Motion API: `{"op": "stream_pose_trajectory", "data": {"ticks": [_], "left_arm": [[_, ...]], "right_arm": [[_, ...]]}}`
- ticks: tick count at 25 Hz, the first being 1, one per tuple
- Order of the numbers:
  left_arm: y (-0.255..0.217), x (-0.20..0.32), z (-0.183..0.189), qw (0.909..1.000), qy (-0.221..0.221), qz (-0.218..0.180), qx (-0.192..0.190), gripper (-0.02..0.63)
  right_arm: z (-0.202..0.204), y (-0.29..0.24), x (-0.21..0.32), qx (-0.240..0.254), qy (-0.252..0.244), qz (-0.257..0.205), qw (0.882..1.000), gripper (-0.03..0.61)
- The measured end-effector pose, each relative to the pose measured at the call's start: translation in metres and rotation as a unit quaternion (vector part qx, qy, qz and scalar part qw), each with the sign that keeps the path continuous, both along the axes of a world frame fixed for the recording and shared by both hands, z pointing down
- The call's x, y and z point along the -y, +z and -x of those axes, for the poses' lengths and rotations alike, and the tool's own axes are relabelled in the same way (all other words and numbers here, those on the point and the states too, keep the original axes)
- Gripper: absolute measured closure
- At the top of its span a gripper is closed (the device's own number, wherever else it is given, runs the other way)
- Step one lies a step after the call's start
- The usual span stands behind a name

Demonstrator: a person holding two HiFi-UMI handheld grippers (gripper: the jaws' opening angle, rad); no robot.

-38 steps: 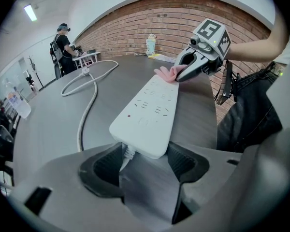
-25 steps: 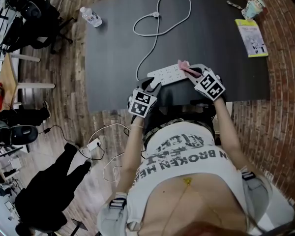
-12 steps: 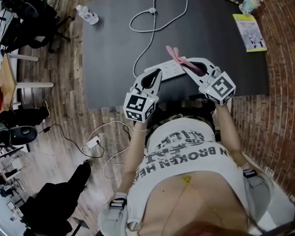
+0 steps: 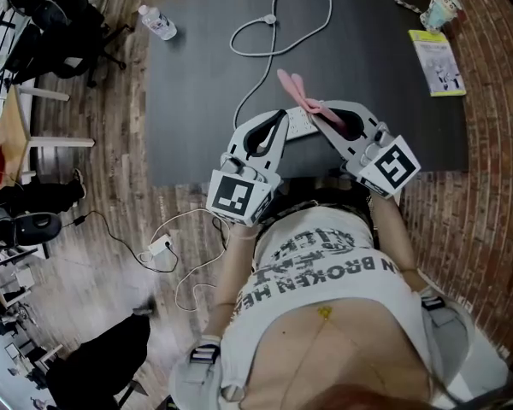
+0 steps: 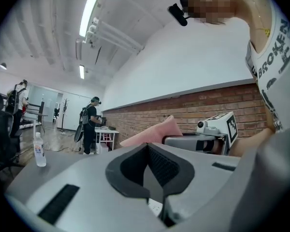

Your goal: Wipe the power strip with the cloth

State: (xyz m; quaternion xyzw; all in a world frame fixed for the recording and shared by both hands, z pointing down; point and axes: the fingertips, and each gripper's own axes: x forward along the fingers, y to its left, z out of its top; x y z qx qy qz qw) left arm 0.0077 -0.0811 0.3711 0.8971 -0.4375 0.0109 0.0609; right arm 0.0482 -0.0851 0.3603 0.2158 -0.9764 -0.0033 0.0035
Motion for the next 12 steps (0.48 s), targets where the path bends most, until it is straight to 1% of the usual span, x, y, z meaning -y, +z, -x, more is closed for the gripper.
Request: {"op": "stream_pose_trajectory", "data": {"ticks": [5,12], "left_arm": [[-0.018,-0.004,0.000,0.9998,-0.006,-0.015,-0.010,0.607],[-0.023,-0.010,-0.002,0.9996,-0.014,-0.024,0.000,0.606]], "right_arm": [[-0.001,-0.014,-0.004,0.012,-0.004,-0.010,1.000,0.563],[0.001,-0.016,-0.010,0.019,-0.018,-0.004,1.000,0.561]]}}
